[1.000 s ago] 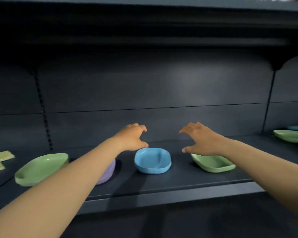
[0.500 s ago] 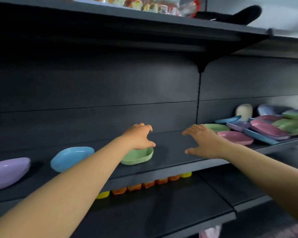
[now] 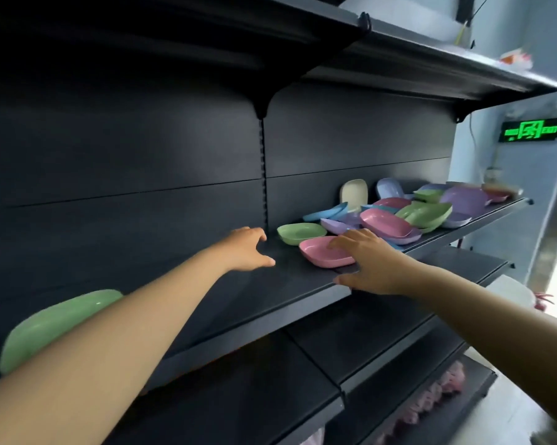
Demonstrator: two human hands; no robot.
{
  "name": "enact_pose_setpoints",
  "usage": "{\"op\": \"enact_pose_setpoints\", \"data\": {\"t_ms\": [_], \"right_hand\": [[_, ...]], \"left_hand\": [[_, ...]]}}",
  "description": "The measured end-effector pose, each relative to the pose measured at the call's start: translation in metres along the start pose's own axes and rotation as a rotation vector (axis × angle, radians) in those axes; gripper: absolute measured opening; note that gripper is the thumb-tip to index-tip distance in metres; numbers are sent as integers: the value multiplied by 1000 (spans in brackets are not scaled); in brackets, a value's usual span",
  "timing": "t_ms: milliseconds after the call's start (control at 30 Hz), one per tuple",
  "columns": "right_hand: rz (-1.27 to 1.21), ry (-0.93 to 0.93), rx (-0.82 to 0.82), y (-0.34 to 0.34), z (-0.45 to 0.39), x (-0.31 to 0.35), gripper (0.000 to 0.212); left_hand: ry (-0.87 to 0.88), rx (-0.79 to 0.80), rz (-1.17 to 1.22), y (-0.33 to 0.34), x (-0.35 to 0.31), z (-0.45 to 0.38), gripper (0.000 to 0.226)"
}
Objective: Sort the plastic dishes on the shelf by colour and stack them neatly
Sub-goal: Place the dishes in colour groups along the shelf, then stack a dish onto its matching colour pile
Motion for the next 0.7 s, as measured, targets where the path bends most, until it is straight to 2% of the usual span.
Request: {"op": "enact_pose_setpoints", "data": {"t_ms": [233,367,567,667,700], "right_hand": [[79,45,19,3,-65,-125,57],[43,111,15,11,-95,-178,63],[10,107,94,25,-132,-242,64],[-20,80,170,33,-151,-268,69],[-33,74,197,36,-158,-276,72]], "left_hand": [[44,-17,66,21,-52,-134,58],[25,82,16,27,-66,-189,59],[-123,242,-47,45,-60,-215,66],[-205,236,86,66,-39,-220,86],[-247,229,146,71,-34,-220,86]]}}
Point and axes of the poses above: each hand's wrist, its own z-axis away from the middle knuckle, its own y-axis out of the palm, x = y × z, the point moved 1 cm from there along -z, towards the middle knuckle, and after that the axes turned 3 degrees about z, right-handed, at the moved point
